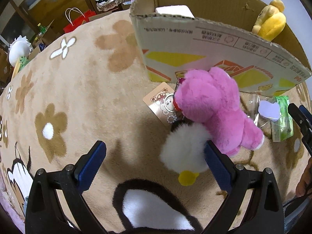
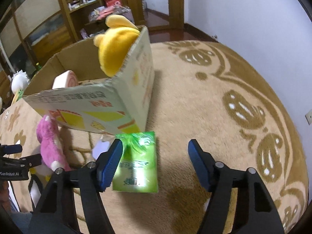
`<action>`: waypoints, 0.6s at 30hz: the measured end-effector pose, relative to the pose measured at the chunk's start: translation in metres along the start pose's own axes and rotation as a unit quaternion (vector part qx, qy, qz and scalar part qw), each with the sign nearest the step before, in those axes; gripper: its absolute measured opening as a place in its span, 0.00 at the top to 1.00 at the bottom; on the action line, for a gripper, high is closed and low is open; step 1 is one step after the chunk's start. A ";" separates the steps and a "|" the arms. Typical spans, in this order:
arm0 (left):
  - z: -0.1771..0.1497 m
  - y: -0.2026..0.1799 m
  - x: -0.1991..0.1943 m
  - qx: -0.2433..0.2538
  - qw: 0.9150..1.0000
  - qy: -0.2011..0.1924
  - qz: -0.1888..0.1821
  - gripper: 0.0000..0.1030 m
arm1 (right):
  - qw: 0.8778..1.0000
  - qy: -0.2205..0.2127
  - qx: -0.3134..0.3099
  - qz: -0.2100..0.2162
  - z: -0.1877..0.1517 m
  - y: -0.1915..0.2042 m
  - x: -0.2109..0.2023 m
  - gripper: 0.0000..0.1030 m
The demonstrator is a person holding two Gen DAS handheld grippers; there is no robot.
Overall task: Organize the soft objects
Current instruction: 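Grasp the white pom-pom keychain with left tool while right tool grasps green tissue pack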
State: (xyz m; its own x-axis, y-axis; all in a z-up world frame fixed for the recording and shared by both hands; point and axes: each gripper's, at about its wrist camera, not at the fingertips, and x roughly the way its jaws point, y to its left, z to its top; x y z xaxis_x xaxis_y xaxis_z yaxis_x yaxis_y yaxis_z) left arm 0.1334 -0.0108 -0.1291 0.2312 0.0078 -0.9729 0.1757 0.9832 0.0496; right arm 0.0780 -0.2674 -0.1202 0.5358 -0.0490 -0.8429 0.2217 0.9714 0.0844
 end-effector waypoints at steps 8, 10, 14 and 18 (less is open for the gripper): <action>0.001 0.000 0.011 0.001 1.000 0.016 -0.003 0.05 | 1.000 0.024 -0.001 0.008 -0.002 0.001 0.011 0.29; 0.002 0.000 0.013 0.003 1.000 0.018 -0.003 0.05 | 1.000 0.025 -0.002 0.010 -0.003 0.002 0.012 0.29; 0.004 0.002 0.020 0.005 1.000 0.026 -0.005 0.05 | 0.999 0.029 -0.011 0.017 -0.005 0.008 0.012 0.29; 0.005 0.000 0.029 0.007 0.999 0.033 -0.006 0.05 | 0.999 0.035 -0.028 0.019 -0.007 0.016 0.014 0.29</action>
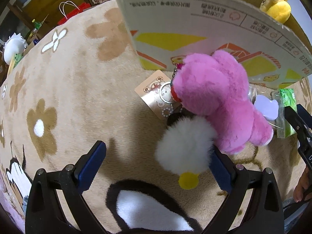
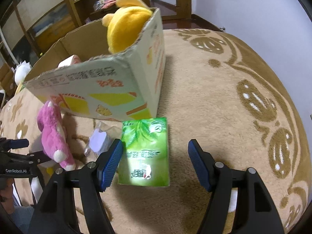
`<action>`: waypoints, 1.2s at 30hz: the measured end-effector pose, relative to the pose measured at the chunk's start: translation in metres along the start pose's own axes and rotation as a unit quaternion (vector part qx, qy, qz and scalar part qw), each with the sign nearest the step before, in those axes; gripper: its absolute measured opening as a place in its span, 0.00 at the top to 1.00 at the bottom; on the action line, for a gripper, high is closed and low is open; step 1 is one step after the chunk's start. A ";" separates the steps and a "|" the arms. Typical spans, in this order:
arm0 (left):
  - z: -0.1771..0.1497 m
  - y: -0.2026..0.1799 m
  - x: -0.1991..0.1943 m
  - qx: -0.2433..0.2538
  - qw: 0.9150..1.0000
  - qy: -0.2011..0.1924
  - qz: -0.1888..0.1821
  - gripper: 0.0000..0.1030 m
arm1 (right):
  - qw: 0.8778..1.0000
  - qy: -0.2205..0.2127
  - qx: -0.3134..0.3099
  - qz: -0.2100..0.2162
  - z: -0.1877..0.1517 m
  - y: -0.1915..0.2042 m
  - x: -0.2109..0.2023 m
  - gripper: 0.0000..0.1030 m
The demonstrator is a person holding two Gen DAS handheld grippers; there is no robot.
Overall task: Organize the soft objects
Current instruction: 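Grasp the white pom-pom keychain with left tool while right tool grasps green tissue pack, then lift the pink plush by its keychain and green tissue pack over the box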
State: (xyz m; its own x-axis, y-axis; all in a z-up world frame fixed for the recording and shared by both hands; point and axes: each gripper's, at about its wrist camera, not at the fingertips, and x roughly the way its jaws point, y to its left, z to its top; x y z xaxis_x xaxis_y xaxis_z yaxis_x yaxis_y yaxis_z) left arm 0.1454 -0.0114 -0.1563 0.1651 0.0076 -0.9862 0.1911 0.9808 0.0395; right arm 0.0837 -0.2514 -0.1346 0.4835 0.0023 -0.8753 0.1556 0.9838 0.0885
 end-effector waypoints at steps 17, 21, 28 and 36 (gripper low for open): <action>0.004 -0.017 0.015 0.028 0.999 -0.011 -0.019 0.57 | 0.999 0.025 -0.045 -0.005 -0.008 0.021 0.013 0.33; 0.000 -0.014 0.011 0.025 0.999 -0.022 -0.021 0.68 | 0.999 0.030 -0.044 -0.001 -0.007 0.021 0.012 0.47; -0.006 0.001 -0.006 0.005 0.998 -0.060 -0.003 0.70 | 0.997 0.001 -0.071 -0.020 -0.008 0.031 -0.005 0.47; -0.022 0.004 -0.045 -0.006 0.991 -0.134 0.027 0.69 | 0.996 -0.044 -0.071 -0.042 -0.012 0.036 -0.039 0.47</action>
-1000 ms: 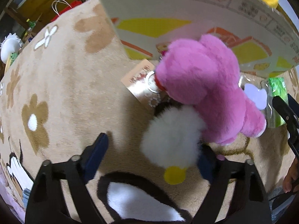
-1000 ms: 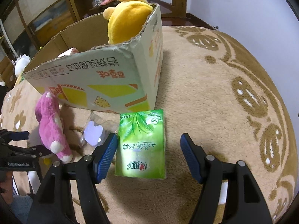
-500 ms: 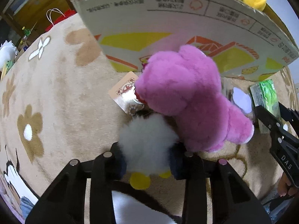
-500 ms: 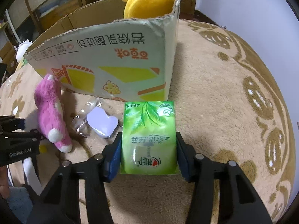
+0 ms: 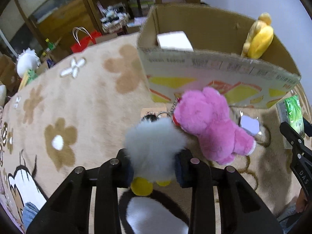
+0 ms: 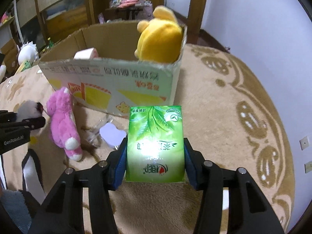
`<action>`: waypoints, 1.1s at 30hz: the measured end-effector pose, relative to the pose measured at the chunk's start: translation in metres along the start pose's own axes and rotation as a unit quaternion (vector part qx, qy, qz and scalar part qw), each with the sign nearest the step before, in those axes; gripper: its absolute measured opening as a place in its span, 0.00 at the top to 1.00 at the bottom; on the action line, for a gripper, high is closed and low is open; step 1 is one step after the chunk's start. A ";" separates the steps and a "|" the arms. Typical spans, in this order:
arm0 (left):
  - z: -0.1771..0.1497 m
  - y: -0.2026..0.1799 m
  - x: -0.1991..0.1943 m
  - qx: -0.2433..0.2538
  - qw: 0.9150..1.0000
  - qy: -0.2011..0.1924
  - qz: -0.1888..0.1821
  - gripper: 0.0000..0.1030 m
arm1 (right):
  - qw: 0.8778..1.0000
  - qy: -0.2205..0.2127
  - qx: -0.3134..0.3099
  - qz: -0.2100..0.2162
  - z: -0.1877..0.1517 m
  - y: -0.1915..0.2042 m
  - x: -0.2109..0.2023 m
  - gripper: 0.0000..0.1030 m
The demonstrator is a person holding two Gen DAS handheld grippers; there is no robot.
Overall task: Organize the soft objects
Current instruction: 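Lift the pink plush by its keychain and green tissue pack over the box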
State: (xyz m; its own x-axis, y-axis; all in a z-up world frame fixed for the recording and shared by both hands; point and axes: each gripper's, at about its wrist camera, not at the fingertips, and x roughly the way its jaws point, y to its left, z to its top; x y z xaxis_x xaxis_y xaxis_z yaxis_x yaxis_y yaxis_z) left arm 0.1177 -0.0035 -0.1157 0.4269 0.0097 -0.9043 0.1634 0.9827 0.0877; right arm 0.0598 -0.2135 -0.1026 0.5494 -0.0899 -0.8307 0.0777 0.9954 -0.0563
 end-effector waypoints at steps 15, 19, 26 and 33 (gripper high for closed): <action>0.008 0.000 -0.079 -0.018 0.987 -0.157 0.026 0.69 | 0.993 -0.118 -0.001 -0.016 0.017 0.004 -0.061 0.47; 0.009 -0.004 -0.099 -0.018 0.979 -0.202 0.035 0.69 | 0.989 -0.148 0.010 -0.021 0.022 0.001 -0.074 0.47; 0.014 -0.005 -0.115 -0.016 0.967 -0.249 0.052 0.69 | 0.979 -0.198 0.032 -0.024 0.037 -0.010 -0.090 0.47; 0.022 -0.006 -0.124 -0.013 0.956 -0.285 0.061 0.69 | 0.975 -0.218 0.033 -0.015 0.048 -0.013 -0.089 0.47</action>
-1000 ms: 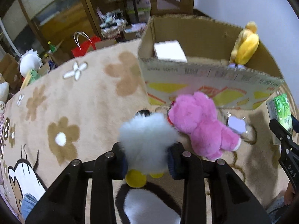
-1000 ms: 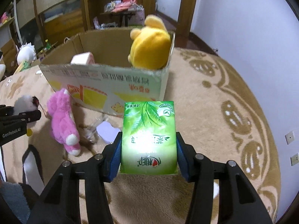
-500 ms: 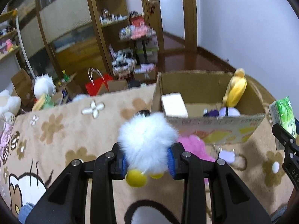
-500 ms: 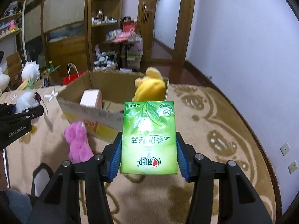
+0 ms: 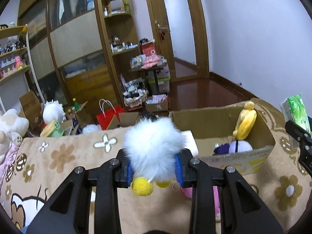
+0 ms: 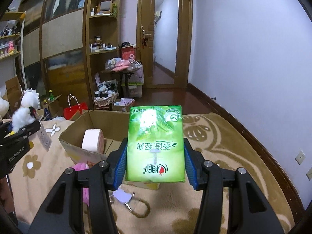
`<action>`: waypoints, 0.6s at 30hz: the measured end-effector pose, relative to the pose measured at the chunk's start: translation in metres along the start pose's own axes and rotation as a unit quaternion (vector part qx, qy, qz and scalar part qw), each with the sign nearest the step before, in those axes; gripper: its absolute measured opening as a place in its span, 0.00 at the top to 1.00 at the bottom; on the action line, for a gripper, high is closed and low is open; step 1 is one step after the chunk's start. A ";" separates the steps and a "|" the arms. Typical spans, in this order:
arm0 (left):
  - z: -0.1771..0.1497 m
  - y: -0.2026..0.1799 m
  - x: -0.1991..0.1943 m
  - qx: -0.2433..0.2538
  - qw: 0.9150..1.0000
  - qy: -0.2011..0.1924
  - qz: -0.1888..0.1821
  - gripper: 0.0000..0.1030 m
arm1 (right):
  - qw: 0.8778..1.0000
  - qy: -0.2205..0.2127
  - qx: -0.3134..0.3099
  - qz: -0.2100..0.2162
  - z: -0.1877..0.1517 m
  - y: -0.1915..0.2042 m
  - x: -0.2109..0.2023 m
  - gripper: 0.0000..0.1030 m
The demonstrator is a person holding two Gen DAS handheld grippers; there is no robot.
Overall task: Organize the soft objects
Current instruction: 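Lift the pink plush by its keychain and green tissue pack over the box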
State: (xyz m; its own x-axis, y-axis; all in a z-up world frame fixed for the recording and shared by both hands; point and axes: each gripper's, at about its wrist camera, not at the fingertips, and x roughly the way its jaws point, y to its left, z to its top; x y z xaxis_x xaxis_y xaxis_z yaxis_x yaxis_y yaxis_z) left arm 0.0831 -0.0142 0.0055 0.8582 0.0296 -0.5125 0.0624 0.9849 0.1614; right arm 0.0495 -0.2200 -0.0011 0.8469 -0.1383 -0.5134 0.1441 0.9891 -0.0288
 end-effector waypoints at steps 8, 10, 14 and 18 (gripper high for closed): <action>0.019 0.000 0.012 -0.004 1.000 -0.030 -0.003 0.69 | 1.000 -0.019 -0.009 0.021 0.010 0.007 0.014 0.47; 0.023 -0.001 0.018 -0.007 0.999 -0.034 -0.007 0.69 | 0.999 -0.022 -0.010 0.025 0.011 0.008 0.019 0.47; 0.028 -0.003 0.031 -0.005 0.999 -0.039 -0.016 0.69 | 0.999 -0.023 -0.006 0.035 0.013 0.008 0.030 0.47; 0.029 -0.005 0.045 -0.010 0.999 -0.035 -0.034 0.69 | 0.999 -0.025 -0.007 0.045 0.012 0.005 0.039 0.47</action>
State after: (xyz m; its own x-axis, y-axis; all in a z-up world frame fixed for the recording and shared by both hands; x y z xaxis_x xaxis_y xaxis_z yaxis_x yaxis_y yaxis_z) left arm 0.1361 -0.0224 0.0062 0.8858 -0.0492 -0.4614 0.1127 0.9874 0.1111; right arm 0.0890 -0.2209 -0.0106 0.8807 -0.0506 -0.4710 0.0596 0.9982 0.0042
